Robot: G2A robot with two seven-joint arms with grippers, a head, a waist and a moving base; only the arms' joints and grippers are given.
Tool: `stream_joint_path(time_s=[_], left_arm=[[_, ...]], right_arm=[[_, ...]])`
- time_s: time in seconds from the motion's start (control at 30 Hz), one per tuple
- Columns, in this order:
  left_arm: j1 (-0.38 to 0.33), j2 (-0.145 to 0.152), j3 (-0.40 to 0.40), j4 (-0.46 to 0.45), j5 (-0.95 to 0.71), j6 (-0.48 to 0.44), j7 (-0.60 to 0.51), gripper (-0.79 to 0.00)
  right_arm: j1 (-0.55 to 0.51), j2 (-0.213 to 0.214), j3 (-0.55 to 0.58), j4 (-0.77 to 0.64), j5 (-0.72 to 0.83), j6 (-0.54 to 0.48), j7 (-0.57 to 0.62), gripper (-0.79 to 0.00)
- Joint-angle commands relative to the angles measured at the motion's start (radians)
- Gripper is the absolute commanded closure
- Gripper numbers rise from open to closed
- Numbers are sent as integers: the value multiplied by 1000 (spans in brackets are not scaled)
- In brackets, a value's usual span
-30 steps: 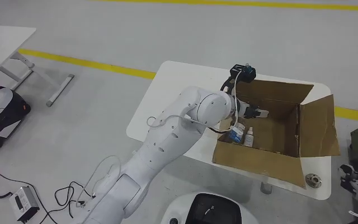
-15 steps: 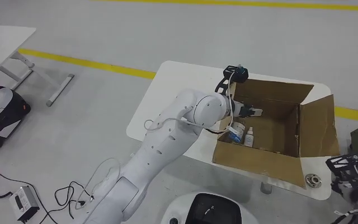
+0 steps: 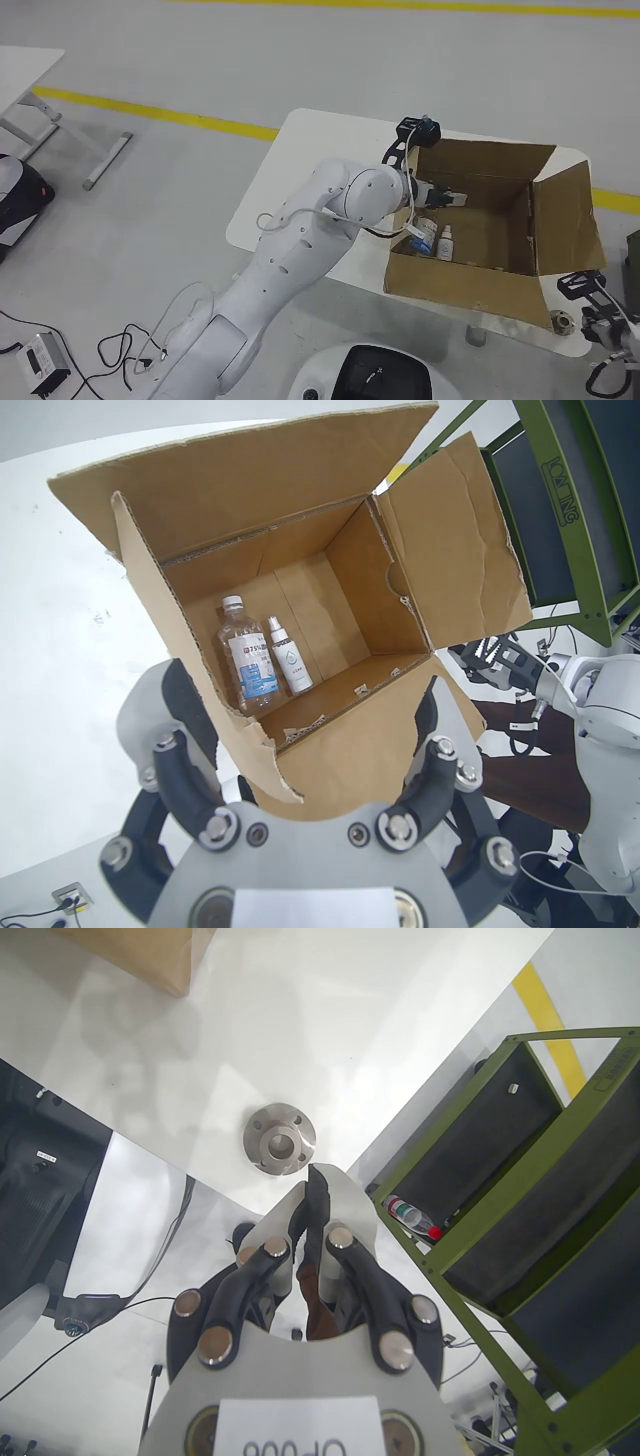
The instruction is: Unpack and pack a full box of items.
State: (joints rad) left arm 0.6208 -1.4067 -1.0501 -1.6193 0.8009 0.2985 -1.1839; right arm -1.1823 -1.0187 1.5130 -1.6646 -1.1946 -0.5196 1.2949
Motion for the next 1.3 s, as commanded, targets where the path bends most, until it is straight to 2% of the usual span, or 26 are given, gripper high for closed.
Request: stream_joint_path(time_s=[0.0, 0.1, 0.3, 0.6, 0.7, 1.07, 1.27], left_arm=[[0, 0, -1, 2, -1, 1, 1, -785], [-2, 1, -5, 0, -3, 5, 5, -785], [-3, 3, -20, -13, -9, 10, 13, -785], [-3, 7, -29, -16, -15, 7, 13, -785], [-3, 7, -29, -16, -18, 6, 15, -785], [0, 11, -33, -20, -18, 11, 11, -785], [0, 12, -30, -19, -17, 13, 9, -785]], right_arm=[[11, 1, -14, 14, 3, -6, 0, -114], [22, 3, -35, 25, 0, -7, -2, -234], [14, 11, -51, 28, 8, -8, -2, -262], [25, 15, -86, 77, -2, -2, -18, -262], [34, 14, -99, 100, -10, 14, -30, -311], [66, 13, -145, 158, -28, 36, -63, -252], [81, 12, -160, 181, -33, 43, -76, -246]])
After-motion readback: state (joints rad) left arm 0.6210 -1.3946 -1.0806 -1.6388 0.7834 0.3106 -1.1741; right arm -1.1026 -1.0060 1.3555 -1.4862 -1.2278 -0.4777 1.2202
